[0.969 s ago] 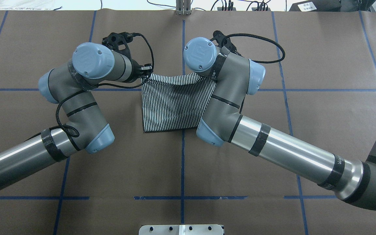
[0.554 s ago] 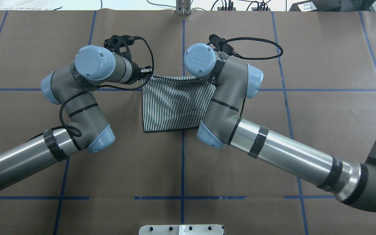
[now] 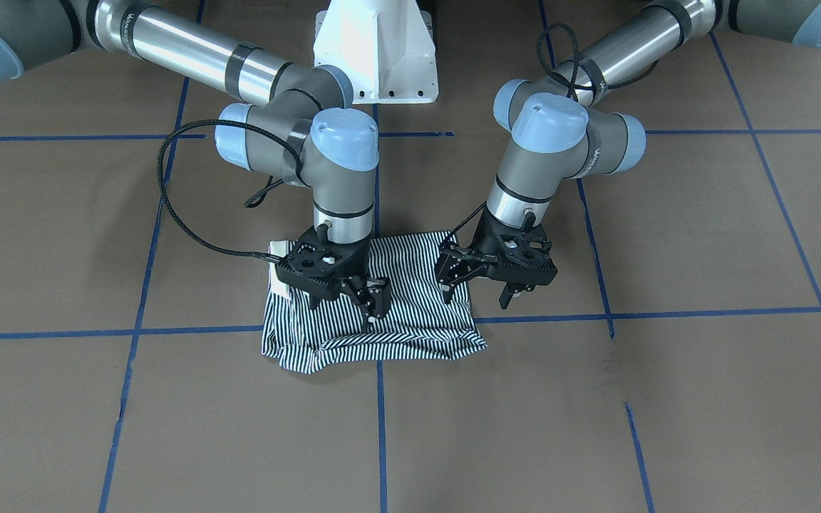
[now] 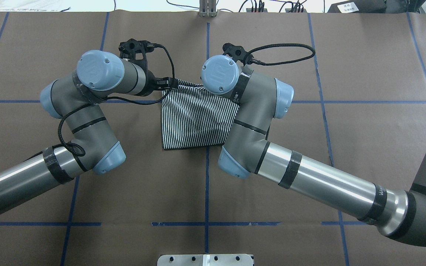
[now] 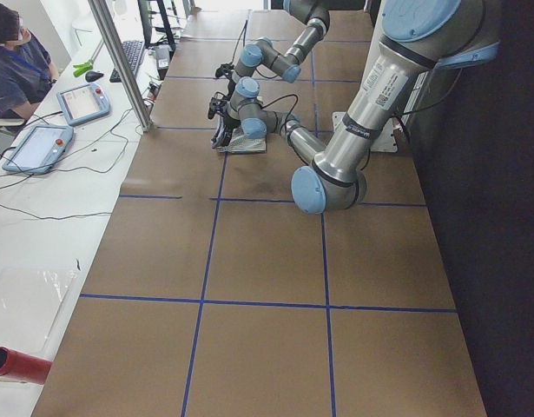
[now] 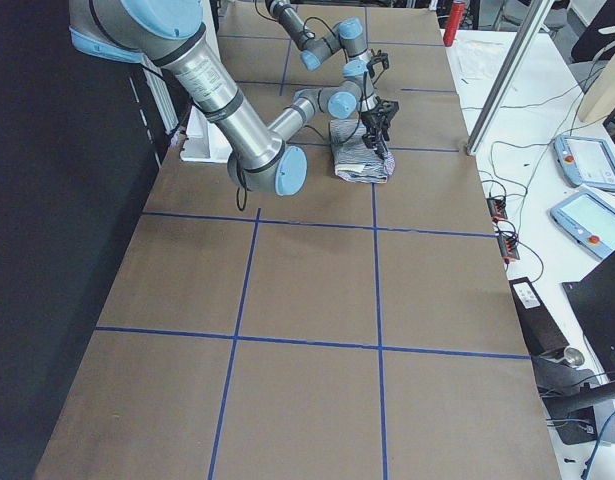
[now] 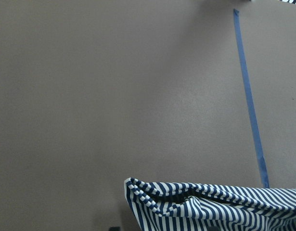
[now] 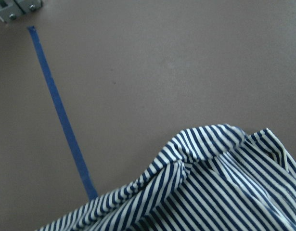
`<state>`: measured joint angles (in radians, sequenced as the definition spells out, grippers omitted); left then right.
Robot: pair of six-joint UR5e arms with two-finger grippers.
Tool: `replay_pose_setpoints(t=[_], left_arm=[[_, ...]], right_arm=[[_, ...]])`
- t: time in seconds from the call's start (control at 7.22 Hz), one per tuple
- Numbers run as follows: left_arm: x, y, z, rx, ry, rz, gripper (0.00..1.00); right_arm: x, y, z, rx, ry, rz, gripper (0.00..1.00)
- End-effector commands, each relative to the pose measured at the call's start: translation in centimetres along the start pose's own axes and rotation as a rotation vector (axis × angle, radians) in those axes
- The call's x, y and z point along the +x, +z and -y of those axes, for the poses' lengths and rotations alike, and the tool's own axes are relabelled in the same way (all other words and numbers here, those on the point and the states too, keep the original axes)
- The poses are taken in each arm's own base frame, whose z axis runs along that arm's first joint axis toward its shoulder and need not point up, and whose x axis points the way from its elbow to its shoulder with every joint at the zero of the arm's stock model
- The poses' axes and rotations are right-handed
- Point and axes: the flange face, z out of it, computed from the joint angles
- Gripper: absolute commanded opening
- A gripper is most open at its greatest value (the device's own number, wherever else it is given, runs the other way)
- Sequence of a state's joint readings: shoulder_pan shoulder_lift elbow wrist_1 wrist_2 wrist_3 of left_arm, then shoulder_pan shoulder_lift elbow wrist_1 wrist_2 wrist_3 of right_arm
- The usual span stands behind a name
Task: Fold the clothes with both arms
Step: 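Lay the folded edge down with both grippers and release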
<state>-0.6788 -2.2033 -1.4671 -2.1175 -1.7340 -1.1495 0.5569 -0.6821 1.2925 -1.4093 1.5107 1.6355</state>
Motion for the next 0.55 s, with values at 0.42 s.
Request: replay_pose_setpoints(t=[0.42], left_arm=[[0.0, 0.0, -0.1, -0.001, -0.001, -0.010, 1.00]], right_arm=[[3.4, 6.9, 2.2, 0.007, -0.322, -0.155, 1.00]])
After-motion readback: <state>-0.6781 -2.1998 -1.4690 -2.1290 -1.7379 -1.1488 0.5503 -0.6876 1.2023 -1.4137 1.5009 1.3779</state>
